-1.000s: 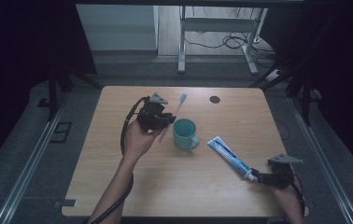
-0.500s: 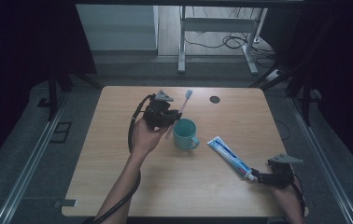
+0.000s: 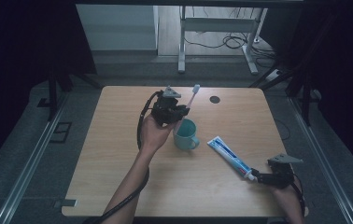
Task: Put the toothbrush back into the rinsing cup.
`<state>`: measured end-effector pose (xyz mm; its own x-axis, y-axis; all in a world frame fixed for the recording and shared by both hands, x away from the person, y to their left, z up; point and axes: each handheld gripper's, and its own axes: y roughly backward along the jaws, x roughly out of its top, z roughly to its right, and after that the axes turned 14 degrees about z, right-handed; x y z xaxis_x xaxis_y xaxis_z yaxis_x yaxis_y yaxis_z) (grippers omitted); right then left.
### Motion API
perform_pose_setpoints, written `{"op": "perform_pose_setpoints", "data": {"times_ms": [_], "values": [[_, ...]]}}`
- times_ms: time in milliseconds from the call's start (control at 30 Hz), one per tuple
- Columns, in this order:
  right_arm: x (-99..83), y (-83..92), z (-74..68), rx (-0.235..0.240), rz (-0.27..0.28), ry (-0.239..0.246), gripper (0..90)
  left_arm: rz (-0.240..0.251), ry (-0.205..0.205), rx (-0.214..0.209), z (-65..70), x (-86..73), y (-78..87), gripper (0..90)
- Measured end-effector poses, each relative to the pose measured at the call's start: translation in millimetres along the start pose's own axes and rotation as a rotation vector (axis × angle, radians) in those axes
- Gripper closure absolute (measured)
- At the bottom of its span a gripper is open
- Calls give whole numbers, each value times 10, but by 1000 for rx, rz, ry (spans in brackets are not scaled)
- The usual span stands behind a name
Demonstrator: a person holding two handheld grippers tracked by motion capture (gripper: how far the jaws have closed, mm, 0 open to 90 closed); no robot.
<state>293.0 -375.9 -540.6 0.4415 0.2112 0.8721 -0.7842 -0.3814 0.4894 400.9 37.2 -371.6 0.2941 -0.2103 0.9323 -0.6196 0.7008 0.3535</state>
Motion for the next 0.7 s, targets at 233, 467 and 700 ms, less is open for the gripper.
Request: {"op": "perform_pose_setpoints", "data": {"times_ms": [233,467,700], "values": [[1,-1,1,2,1,1,142,5,8,0,-15,-42,-134,788],[1,-2,1,3,0,-1,142,17,7,6,-25,-68,-212,788],[1,-2,2,4,1,0,142,25,-4,18,-29,-126,-286,788]]}}
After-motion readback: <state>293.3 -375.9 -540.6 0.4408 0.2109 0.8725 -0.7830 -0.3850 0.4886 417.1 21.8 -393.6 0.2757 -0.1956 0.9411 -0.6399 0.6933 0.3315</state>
